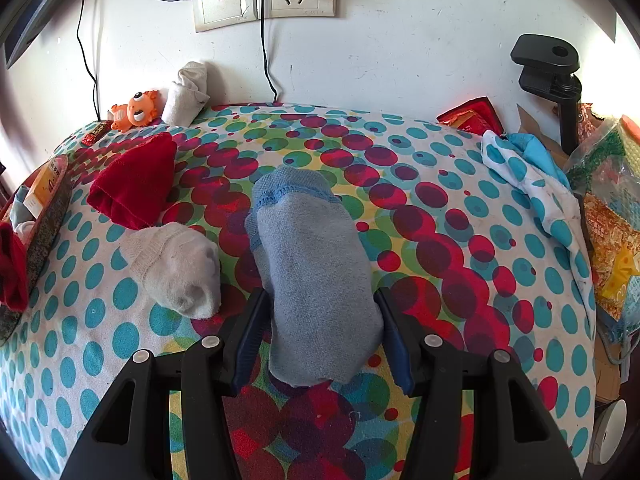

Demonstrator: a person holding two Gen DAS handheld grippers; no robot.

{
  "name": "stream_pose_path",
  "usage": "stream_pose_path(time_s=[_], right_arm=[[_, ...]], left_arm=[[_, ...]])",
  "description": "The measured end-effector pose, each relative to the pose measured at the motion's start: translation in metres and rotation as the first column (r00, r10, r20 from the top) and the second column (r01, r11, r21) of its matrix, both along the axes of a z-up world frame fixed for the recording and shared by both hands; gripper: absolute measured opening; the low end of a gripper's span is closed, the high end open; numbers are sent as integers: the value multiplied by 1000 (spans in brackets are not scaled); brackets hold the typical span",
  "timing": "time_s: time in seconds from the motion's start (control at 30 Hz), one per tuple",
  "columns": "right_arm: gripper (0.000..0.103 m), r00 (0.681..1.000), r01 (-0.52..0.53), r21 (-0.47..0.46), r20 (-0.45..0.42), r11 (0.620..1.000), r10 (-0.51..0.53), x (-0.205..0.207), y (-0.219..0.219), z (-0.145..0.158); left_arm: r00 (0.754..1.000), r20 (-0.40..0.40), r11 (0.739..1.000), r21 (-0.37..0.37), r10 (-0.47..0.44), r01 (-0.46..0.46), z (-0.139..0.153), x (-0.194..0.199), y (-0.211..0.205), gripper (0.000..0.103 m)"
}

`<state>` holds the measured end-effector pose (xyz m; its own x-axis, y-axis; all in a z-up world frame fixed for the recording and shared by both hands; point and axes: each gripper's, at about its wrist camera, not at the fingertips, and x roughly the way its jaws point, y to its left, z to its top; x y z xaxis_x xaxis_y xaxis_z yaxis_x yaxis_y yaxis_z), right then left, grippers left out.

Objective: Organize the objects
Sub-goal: 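Release the red cloth into the tray with the left gripper while the right holds the sock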

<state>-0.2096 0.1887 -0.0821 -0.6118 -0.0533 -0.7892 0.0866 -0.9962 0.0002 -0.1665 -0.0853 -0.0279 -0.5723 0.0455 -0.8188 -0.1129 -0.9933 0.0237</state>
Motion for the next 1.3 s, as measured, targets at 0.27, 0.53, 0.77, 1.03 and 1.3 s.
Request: stream_pose_path(time_s=[0.27, 0.53, 0.77, 1.03, 1.3], right_arm=[[53, 1000, -1, 0, 0, 1000, 1, 0, 0, 0], [53, 1000, -2, 1, 1, 1000, 2, -1, 0, 1], [53, 1000, -2, 1, 1, 1000, 2, -1, 0, 1], [53, 1000, -3, 1, 2, 1000, 3, -1, 0, 1], [54, 1000, -3, 2, 2, 1000, 3, -1, -1, 2]], left_arm=[[995, -16, 995, -22, 101, -101, 2, 2, -40, 31], [983, -16, 983, 1, 183, -183, 3, -3, -76, 31], [958, 7, 956, 64, 286, -286, 2, -12, -118, 31], [933, 20, 930, 68, 361, -361, -5, -17, -150, 31], [927, 10, 926, 20, 376, -376, -7, -32, -165, 31]])
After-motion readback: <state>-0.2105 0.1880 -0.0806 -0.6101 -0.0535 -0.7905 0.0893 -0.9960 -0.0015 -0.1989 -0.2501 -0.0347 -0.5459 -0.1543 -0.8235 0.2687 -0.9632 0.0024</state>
